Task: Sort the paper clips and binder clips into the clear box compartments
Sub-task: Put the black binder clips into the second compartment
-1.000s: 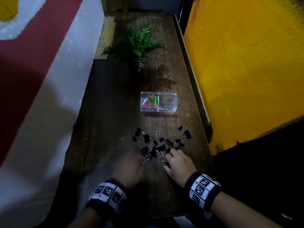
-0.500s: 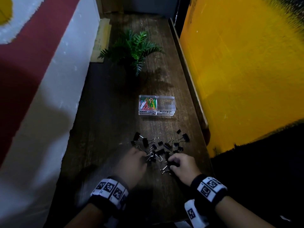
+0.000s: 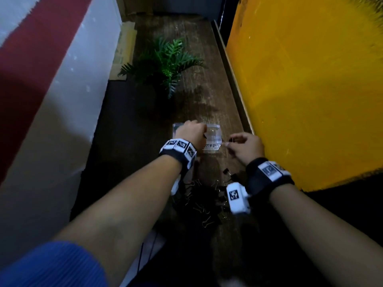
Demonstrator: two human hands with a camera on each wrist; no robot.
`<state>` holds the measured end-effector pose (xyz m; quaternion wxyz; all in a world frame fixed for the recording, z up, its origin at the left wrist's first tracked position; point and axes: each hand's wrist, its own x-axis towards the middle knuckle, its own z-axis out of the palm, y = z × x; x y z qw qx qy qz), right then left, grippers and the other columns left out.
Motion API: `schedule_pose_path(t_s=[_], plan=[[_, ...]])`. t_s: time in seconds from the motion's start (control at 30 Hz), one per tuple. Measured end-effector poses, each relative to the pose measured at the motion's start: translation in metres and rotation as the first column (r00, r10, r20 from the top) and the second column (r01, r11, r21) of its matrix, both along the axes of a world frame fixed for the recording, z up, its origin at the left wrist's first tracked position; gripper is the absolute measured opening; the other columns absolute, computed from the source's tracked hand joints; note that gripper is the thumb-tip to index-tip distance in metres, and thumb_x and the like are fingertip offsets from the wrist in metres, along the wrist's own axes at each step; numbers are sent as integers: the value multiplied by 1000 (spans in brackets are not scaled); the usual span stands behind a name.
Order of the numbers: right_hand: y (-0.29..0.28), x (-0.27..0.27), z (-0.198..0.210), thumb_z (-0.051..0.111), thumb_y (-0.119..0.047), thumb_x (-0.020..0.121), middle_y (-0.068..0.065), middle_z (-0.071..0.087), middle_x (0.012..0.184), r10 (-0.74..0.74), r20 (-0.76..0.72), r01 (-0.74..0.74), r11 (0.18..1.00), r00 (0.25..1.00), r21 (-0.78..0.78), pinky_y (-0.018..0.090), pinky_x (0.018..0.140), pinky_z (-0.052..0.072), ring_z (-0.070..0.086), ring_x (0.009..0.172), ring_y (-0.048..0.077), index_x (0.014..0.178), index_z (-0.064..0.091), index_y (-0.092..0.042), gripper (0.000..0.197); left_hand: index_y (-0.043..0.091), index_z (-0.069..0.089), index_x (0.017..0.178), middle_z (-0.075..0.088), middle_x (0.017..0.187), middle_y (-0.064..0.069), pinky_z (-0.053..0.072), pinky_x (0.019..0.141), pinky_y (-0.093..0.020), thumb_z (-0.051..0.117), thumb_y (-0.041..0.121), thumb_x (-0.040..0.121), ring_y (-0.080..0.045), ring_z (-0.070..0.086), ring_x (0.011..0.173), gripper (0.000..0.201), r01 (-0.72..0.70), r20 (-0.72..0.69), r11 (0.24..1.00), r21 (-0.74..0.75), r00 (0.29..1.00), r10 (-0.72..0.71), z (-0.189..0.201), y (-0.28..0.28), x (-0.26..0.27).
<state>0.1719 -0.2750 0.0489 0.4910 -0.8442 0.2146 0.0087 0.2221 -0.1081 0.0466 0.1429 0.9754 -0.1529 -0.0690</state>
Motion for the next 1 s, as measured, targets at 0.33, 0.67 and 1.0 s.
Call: schedule_pose_path(t_s=[0.33, 0.67, 1.0], plan=[[27, 56, -12, 73, -15, 79, 0, 66, 86, 206, -71, -218, 941, 976, -259, 24, 64, 46, 61, 77, 15, 95, 68, -18, 18, 23, 64, 106, 57, 112, -2, 50, 82, -37, 60, 24, 83, -25, 56, 104, 23, -107, -28, 973, -204, 994, 104, -19, 19, -29], [29, 40, -16, 70, -14, 82, -1, 66, 96, 354, -32, -339, 861, 935, -379, 21, 70, 49, 63, 87, 14, 96, 68, -17, 14, 30, 56, 122, 50, 121, 4, 51, 79, -35, 54, 32, 88, -19, 52, 109, 34, -7, -259, 996, -89, 966, -17, -70, 78, -176], [8, -145, -39, 63, -10, 86, -16, 52, 91, 575, -122, -570, 716, 809, -403, 8, 70, 36, 51, 81, 0, 107, 67, -24, 26, 34, 36, 141, 34, 135, 7, 49, 87, -36, 41, 34, 93, -22, 41, 119, 49, 32, -297, 999, 31, 954, -21, -76, 84, -206]])
